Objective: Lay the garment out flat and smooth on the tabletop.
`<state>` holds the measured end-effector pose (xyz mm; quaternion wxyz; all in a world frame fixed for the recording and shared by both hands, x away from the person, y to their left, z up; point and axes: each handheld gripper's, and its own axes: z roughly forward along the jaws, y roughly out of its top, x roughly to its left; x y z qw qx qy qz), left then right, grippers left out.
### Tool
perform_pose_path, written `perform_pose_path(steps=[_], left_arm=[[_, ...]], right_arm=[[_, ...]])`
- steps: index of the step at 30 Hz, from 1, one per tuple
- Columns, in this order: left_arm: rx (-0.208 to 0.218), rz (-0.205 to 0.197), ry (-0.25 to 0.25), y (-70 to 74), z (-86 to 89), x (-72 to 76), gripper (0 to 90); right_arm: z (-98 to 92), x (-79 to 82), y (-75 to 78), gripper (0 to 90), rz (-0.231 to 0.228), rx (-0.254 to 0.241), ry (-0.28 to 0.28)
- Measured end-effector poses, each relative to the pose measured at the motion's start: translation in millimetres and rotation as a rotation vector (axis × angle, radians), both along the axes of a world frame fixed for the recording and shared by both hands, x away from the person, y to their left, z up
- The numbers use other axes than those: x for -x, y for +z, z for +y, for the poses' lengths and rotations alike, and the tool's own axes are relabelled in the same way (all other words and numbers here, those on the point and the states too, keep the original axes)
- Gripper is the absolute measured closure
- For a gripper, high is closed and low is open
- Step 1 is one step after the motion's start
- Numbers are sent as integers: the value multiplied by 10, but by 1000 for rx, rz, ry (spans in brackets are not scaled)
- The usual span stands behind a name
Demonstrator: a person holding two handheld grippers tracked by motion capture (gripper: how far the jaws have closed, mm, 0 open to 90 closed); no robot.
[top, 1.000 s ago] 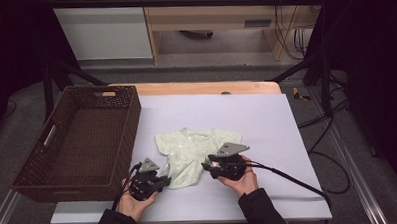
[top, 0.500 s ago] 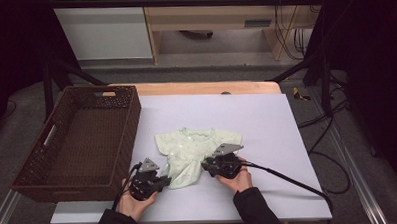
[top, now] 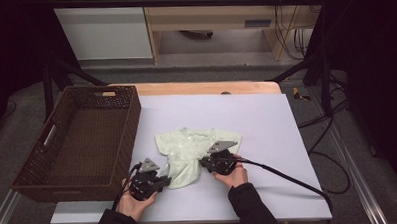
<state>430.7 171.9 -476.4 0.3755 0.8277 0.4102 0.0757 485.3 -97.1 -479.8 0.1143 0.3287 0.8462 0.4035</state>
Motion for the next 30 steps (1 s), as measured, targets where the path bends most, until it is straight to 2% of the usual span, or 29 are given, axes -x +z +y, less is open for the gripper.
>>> perform_pose_path(steps=[3,4,6,11,17,19,21,22,25,29,30], left_arm=[[2,1,1,1,3,0,840],[11,-1,3,4,-1,7,840],[15,-3,2,11,-1,10,840],[30,-10,1,40,5,20,840],[47,-4,-1,59,16,34,840],[73,2,-11,93,13,62,840],[84,6,-19,106,6,79,840],[91,7,-35,128,-18,120,840],[93,9,-52,135,-49,160,839],[70,8,-61,126,-90,206,836],[70,18,-56,114,-81,216,828]], right_arm=[[-29,34,44,877,1,12,8],[-77,95,112,900,7,0,16],[-96,119,141,900,3,-3,22],[-229,297,325,900,0,-26,43],[-336,431,361,900,15,-22,57],[-421,535,407,900,29,-30,61],[-457,569,425,900,26,-34,66],[-529,636,466,900,30,-37,65],[-633,701,507,900,49,-58,45],[-725,736,506,900,29,-77,21],[-780,750,474,890,23,-78,-7]])
